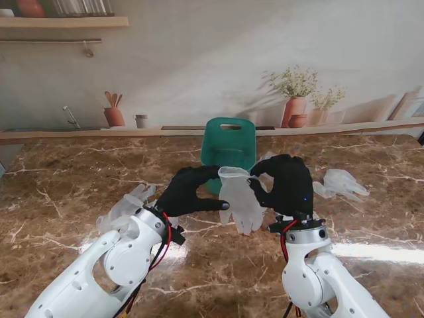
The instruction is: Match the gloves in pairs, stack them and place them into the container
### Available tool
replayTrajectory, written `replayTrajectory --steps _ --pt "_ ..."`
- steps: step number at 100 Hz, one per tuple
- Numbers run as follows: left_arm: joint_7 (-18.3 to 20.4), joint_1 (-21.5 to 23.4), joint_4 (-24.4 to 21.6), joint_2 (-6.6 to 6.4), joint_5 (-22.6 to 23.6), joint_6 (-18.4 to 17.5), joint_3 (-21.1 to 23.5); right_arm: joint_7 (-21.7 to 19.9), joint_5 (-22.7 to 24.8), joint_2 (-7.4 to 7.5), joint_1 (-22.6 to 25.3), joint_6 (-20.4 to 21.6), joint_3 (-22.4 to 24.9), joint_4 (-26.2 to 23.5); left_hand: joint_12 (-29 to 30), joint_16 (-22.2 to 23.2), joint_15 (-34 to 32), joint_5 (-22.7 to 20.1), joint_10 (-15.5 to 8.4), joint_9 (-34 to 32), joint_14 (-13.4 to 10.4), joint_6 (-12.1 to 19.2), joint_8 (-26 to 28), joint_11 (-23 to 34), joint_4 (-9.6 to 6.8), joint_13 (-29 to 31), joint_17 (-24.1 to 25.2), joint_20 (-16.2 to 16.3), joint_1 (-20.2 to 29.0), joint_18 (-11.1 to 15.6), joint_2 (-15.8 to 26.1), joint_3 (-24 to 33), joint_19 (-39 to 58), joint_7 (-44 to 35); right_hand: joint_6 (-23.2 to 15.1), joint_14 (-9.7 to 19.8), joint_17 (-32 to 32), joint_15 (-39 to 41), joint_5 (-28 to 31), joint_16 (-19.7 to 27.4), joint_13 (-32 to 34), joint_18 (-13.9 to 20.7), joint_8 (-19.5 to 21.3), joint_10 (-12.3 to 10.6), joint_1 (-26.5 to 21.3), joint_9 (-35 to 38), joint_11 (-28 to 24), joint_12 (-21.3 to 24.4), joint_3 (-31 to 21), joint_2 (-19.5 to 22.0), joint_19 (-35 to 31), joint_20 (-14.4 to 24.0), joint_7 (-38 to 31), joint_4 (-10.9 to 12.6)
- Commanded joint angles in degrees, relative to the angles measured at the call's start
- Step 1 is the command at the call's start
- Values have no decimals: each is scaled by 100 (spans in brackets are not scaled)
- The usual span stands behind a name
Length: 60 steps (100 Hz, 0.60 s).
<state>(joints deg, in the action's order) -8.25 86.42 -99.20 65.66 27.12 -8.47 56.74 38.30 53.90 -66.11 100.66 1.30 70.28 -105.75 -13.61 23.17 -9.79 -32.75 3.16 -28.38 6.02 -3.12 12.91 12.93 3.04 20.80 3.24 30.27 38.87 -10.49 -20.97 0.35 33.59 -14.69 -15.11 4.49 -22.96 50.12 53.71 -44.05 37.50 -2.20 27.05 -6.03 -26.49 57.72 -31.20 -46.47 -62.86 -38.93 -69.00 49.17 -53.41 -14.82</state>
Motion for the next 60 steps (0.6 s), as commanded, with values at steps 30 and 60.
replayTrajectory --steps 30,60 --pt "-541 479 -167 185 -315 -168 175 -204 -78 -41 459 166 -5 -92 -1020 1030 -1197 -1634 -239 -3032 433 1702 1339 1003 715 1995 -496 1241 867 -362 -1300 3012 1258 -3868 68 -414 -1416 -1089 253 732 1765 -226 -153 198 18 972 788 1126 -374 -175 -1052 -144 -239 26" --pt "53 1265 -716 -50 -80 -608 754 -482 -138 13 1034 547 6 -439 -1327 1540 -1952 -730 -241 -4011 536 1655 3586 1058 590 2841 -923 1570 -7 -539 -1033 4971 2445 -3927 237 -619 -2790 -690 345 597 3184 -114 -393 384 57 1902 540 1437 -411 -342 -2440 -384 -345 25"
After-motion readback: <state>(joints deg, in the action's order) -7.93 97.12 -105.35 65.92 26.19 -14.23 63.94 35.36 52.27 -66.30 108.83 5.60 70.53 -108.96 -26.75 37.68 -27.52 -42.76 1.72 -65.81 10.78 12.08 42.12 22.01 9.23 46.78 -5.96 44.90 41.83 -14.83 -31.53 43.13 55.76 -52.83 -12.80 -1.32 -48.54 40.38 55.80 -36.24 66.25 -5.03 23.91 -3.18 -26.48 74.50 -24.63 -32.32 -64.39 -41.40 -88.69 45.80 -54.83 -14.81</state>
